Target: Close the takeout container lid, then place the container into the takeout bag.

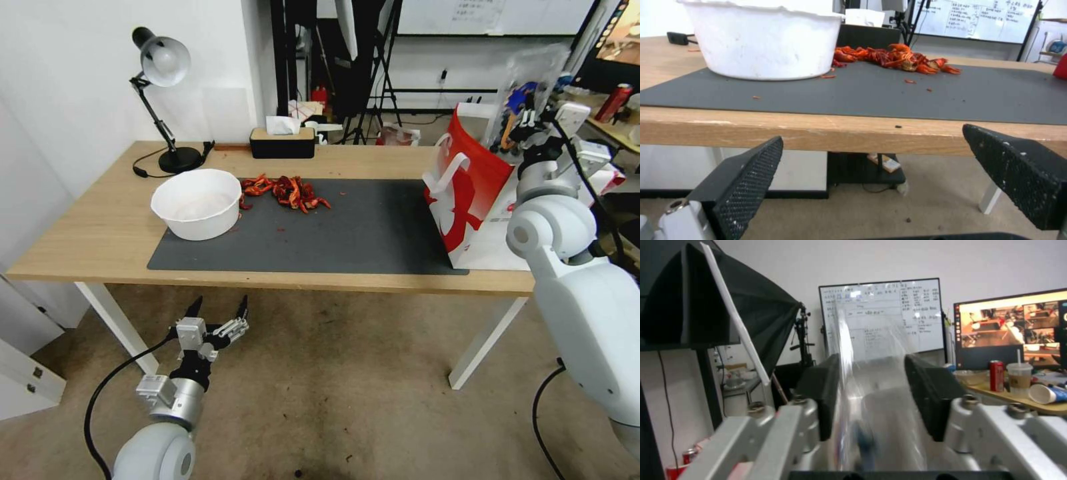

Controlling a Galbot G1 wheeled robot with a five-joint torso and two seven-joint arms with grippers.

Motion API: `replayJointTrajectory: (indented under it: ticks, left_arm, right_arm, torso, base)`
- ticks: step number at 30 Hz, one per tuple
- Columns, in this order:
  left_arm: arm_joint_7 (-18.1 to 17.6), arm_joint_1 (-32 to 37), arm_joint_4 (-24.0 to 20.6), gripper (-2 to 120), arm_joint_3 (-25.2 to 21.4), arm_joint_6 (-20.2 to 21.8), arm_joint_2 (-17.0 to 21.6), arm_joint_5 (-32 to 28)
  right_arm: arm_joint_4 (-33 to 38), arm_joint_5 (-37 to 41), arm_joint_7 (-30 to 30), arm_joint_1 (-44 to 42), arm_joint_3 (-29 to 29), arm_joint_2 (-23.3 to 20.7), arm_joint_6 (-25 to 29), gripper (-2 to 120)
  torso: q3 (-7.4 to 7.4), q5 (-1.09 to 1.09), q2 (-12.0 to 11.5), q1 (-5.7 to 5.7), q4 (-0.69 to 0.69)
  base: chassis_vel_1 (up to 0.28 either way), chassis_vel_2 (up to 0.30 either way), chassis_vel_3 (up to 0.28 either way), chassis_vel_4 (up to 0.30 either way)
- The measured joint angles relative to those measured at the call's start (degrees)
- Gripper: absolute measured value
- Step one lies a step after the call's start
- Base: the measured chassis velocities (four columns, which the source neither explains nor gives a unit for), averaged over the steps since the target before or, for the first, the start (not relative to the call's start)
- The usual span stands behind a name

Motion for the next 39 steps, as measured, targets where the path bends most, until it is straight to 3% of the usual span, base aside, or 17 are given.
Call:
replayJointTrajectory:
  ticks: [9,12,15,22,25,28,39]
  left_arm:
    - [0.0,-0.1,0.2,100,0.2,0.0,-0.1,0.2]
    - [-0.1,-0.2,0.2,100,0.2,0.0,0.1,0.2]
    - [-0.1,-0.2,0.1,100,0.2,0.0,0.0,0.3]
    - [-0.2,-0.1,0.1,100,0.3,-0.4,-0.4,1.2]
    - [-0.3,-0.1,0.2,100,0.2,-0.6,-0.5,1.5]
    - [-0.7,-0.2,0.7,100,0.2,-1.1,-0.6,2.8]
    - [-3.5,-0.4,1.9,100,0.2,-3.5,-1.2,4.8]
  right_arm:
    - [0.9,-0.1,0.1,-0.9,0.8,-0.3,-0.4,72]
    - [1.9,1.2,-2.2,-1.4,1.2,-0.6,1.6,89]
    - [4.1,3.0,-5.3,-2.6,1.5,-1.0,3.5,97]
    - [11.5,5.1,-16.9,-10.9,1.6,-2.3,8.7,100]
    - [12.9,4.7,-18.8,-13.4,1.6,-2.5,9.3,100]
    - [16.8,0.6,-23.4,-22.1,2.3,-3.2,12.0,100]
    - [17.1,-8.1,-24.7,-40.9,5.8,-1.2,18.8,100]
  torso:
    - [0.0,0.0,0.0,0.0,-0.01]
    - [0.0,0.0,0.0,0.0,0.0]
    - [0.0,-0.01,0.0,0.0,0.0]
    - [0.0,-0.01,0.0,0.0,0.0]
    - [0.0,0.0,0.0,0.0,0.0]
    - [0.0,-0.02,0.0,0.0,-0.01]
    - [0.0,0.02,0.0,0.0,-0.02]
  base:
    - [0.0,0.0,0.0,0.0]
    - [0.0,0.0,0.0,0.0]
    - [0.0,0.0,0.0,0.0]
    - [0.0,0.0,0.0,0.0]
    - [0.0,0.0,0.0,0.0]
    - [0.0,0.0,0.0,0.0]
    - [0.0,0.0,0.0,0.0]
